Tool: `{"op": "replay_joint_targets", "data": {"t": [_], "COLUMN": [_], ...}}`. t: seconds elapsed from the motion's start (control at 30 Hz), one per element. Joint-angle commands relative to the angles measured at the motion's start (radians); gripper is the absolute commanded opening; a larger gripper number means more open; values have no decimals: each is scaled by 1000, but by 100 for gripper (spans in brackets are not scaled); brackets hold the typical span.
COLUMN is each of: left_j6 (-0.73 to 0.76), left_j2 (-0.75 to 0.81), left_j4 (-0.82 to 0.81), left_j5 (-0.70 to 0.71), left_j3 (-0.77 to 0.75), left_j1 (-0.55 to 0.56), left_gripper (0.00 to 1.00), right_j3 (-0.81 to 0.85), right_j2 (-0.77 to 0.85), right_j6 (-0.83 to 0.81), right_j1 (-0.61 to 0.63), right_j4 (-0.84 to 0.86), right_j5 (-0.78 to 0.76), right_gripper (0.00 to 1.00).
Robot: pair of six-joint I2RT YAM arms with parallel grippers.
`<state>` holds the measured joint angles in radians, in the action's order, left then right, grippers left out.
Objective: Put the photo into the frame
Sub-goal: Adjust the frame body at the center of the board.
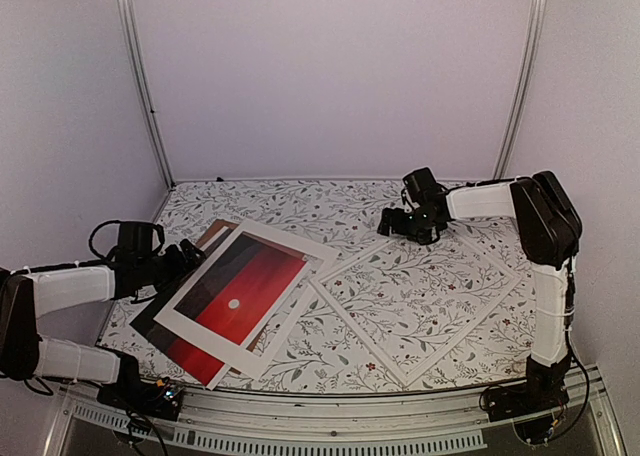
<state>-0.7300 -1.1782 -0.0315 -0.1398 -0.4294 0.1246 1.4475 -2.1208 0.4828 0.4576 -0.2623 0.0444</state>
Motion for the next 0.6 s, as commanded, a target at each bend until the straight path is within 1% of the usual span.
{"op": "replay_joint_targets", "data": {"t": [0.0,0.13,0.27,0.37,0.57], "left_j6": [14,16,18,17,25], "left_j2": [-6,-4,-3,-2,-4], "left_j4": [-16,-16,-18,-18,-15], "left_j5": [12,15,17,16,21], "left_j3": [-3,2,5,4,3], "left_j1": [10,9,10,9,12], "left_gripper": [99,99,99,99,99], "right_j3": [38,68,103,120,150], "right_j2": [-56,-93,-132,-150,-172], "right_j6": [63,71,50,20,-60], "right_j1": [4,15,27,37,59], "right_j4": [36,20,-14,-34,-89], "right_j5": [-79,-139,-187,-212,-271], "right_gripper": [99,99,95,87,68]}}
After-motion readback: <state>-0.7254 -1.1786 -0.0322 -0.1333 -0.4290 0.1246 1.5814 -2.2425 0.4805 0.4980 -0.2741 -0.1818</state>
